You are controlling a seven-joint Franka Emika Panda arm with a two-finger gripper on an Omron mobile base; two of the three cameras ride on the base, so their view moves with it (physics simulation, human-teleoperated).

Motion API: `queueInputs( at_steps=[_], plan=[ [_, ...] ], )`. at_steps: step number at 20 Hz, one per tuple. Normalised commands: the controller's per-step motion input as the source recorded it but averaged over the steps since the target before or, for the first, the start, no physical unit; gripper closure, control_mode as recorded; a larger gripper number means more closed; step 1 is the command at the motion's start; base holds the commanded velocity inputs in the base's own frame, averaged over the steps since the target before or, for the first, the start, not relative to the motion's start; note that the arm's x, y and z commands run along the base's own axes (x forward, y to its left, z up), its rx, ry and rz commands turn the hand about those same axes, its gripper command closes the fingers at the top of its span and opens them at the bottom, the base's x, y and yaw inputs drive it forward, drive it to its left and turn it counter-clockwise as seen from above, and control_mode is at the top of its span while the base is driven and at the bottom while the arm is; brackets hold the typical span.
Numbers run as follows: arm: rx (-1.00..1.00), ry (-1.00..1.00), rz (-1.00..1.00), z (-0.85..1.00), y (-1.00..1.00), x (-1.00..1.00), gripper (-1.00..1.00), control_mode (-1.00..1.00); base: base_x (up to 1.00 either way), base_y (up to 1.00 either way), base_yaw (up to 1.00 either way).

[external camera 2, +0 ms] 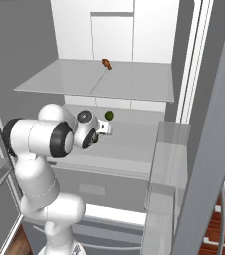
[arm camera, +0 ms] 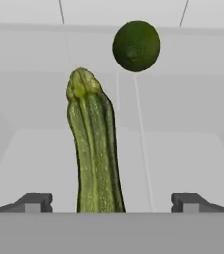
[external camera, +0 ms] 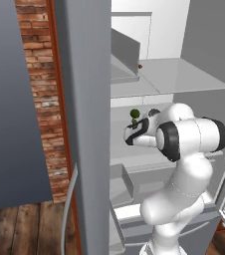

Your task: Transport the fish and squash to the fridge. Place the fish on the rack containing meat and place the squash on the rack containing the vegetable, ensuring meats and vegetables are on different racks.

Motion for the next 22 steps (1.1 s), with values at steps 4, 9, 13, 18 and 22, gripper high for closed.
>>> queueInputs(
  at_steps=[4,9,13,18,22],
  plan=[
    [0.00,0.00,-0.06,0.53,0.00,-0.81,-1.00,-1.00,0.00,0.00,0.00],
    [0.00,-0.03,-0.08,0.77,0.02,-0.79,-1.00,-1.00,0.00,0.00,0.00],
    [0.00,0.00,-0.05,0.67,0.05,-0.78,-1.00,-1.00,0.00,0.00,0.00],
    [0.01,0.00,-0.04,0.92,0.01,-0.84,-1.00,-1.00,0.00,0.00,0.00],
    [0.06,0.01,0.00,1.00,0.00,-0.71,-1.00,-1.00,0.00,0.00,0.00]
  ],
)
